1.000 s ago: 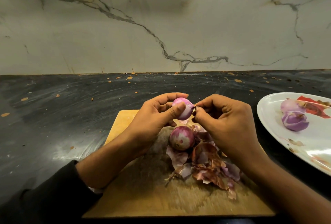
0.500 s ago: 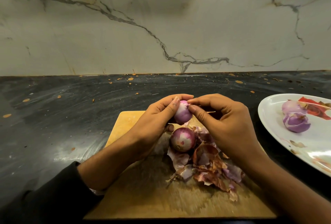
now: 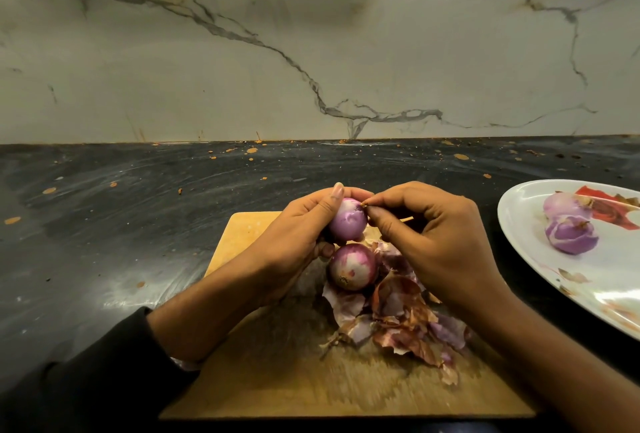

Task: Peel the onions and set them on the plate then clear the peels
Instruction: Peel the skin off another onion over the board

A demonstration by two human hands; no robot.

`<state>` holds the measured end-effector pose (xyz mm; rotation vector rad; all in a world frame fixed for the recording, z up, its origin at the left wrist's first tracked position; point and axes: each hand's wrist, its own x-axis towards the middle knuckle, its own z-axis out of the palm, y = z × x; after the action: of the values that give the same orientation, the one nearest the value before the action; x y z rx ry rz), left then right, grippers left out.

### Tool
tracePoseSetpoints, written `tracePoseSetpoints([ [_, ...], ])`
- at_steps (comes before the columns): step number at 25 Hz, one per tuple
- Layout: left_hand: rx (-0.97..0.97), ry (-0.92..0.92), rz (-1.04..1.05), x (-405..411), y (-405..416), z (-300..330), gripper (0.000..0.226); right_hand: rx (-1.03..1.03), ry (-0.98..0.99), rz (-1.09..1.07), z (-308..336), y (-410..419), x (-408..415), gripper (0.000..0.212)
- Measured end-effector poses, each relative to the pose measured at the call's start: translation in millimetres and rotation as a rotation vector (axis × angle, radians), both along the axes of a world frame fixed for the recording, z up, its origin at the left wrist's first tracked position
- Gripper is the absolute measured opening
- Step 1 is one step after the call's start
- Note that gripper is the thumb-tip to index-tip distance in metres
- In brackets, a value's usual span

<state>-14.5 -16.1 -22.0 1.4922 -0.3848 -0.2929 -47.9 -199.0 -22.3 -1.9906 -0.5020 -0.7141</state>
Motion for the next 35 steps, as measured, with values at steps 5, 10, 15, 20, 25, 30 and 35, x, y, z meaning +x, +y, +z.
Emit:
tracePoseSetpoints([
  [5,0.057,-0.079,-0.003,-1.3,-1.7,-2.4,0.041,-0.065,-0.108,-0.105,-1.3,5.0,-3.0,0.011],
  [10,0.041,-0.076,0.032,-3.9,-3.1,-0.2,0.043,0.059,-0.005,-0.077,-3.0,4.5,1.6,0.010],
  [15,0.029,-0.032,0.046,-0.2,-0.4,0.4,0.045,0.031,-0.002,0.000,-1.0,4.1,-0.2,0.014],
  [20,0.069,-0.133,0.044,0.4,-2.2,-4.6,0.034,-0.024,-0.068,-0.079,0.9,6.2,-4.1,0.012],
  [25,0.106,-0.243,0.050,-4.4,-4.9,-1.7,0.031,0.062,-0.014,-0.153,1.3,11.4,-7.0,0.011],
  [30,0.105,-0.226,0.051,-3.8,-5.2,-2.5,0.029,0.284,0.173,-0.115,4.1,12.7,-7.2,0.017],
  [35,0.085,-0.163,0.038,-4.4,-4.9,-0.4,0.030,0.421,0.310,-0.055,9.6,11.2,-8.5,0.012],
])
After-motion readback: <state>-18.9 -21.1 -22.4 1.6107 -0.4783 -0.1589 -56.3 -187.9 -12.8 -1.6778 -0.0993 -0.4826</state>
